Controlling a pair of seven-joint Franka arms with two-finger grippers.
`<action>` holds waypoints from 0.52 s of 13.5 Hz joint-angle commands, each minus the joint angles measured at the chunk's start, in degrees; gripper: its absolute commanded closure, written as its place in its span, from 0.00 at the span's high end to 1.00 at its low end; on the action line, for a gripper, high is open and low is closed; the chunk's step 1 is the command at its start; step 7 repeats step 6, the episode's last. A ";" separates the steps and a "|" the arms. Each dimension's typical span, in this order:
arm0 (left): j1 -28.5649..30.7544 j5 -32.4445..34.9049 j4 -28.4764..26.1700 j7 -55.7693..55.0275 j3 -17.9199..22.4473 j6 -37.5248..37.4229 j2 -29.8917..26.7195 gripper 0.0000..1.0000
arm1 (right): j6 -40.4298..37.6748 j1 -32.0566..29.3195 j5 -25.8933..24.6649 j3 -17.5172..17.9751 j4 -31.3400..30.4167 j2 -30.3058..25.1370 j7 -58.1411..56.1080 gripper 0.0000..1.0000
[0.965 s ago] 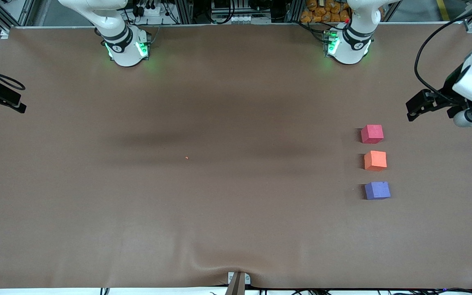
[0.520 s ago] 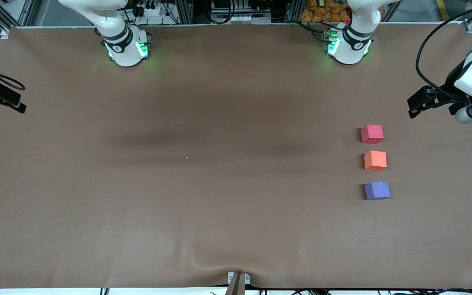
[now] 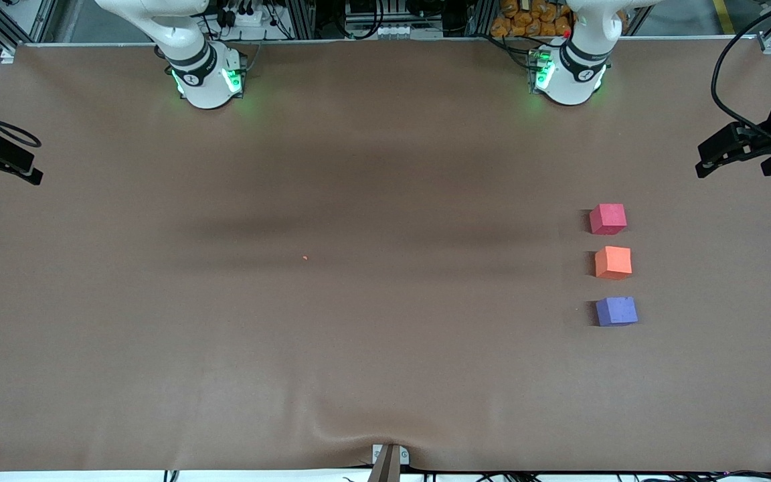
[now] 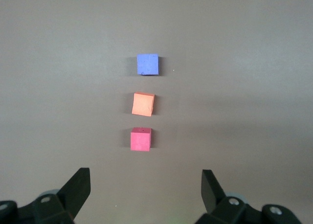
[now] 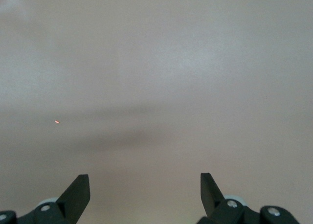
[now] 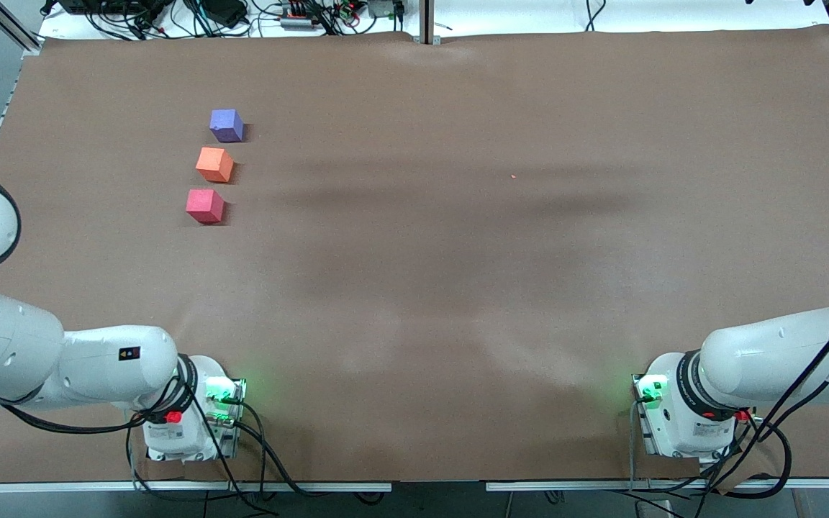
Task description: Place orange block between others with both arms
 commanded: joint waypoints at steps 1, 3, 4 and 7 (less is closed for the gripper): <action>-2.96 -0.83 -5.77 0.56 2.82 0.12 -4.72 1.00 | -0.79 -0.36 0.07 0.39 1.08 0.32 0.69 1.00; -3.04 -0.66 -6.15 0.82 2.91 -0.05 -5.00 1.00 | -0.79 -0.36 0.07 0.30 1.08 0.32 0.69 1.00; -3.04 -0.48 -5.89 0.73 2.91 -0.05 -4.91 1.00 | -0.79 -0.36 0.07 0.39 1.08 0.32 0.69 1.00; -3.13 -0.48 -5.45 0.47 3.87 -0.14 -4.91 1.00 | -0.79 -0.36 0.07 0.39 1.08 0.32 0.69 1.00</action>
